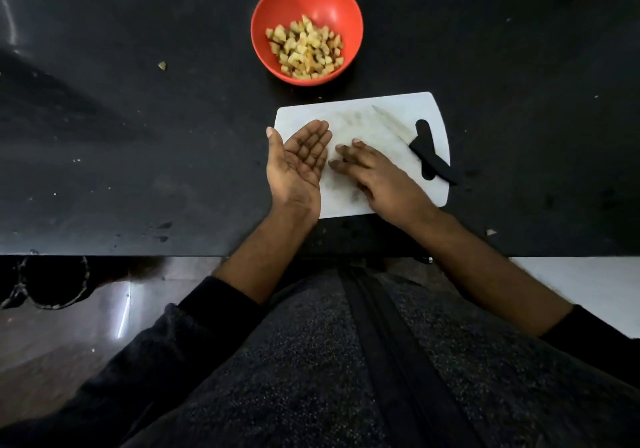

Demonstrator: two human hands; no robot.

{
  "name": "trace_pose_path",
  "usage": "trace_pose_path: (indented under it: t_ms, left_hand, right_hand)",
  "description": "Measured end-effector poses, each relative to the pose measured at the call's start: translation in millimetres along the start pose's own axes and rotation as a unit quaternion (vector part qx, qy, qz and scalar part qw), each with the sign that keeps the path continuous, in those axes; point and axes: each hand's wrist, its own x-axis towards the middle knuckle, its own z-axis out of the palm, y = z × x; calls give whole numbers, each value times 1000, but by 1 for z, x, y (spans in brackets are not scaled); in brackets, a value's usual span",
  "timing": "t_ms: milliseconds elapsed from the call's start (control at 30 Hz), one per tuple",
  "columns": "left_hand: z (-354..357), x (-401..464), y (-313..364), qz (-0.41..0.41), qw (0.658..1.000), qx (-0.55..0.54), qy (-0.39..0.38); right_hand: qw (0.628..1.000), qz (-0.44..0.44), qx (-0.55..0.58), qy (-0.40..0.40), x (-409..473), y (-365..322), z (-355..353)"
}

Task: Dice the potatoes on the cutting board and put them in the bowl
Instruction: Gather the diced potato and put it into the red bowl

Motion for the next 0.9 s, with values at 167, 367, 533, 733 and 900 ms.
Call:
trace_pose_path:
  t_ms: [167, 367, 533, 733, 900]
  left_hand:
    - [-3, -4, 0, -4, 1000, 8, 5]
    - [-5, -6, -3, 0, 1000, 22, 12]
    - [-4, -7, -6, 2, 999, 33, 5]
    - [-2, -6, -8, -5, 999, 35, 9]
    - [3, -5, -10, -18, 999, 49, 1]
  right_hand:
    - [992, -58, -112, 10, -6, 0, -11]
    - [979, -59, -193, 26, -6, 1, -18]
    - [978, 16, -201, 49, 6, -11, -15]
    - [979, 142, -139, 47, 21, -24, -19]
    - [975, 213, 5, 71, 28, -13, -30]
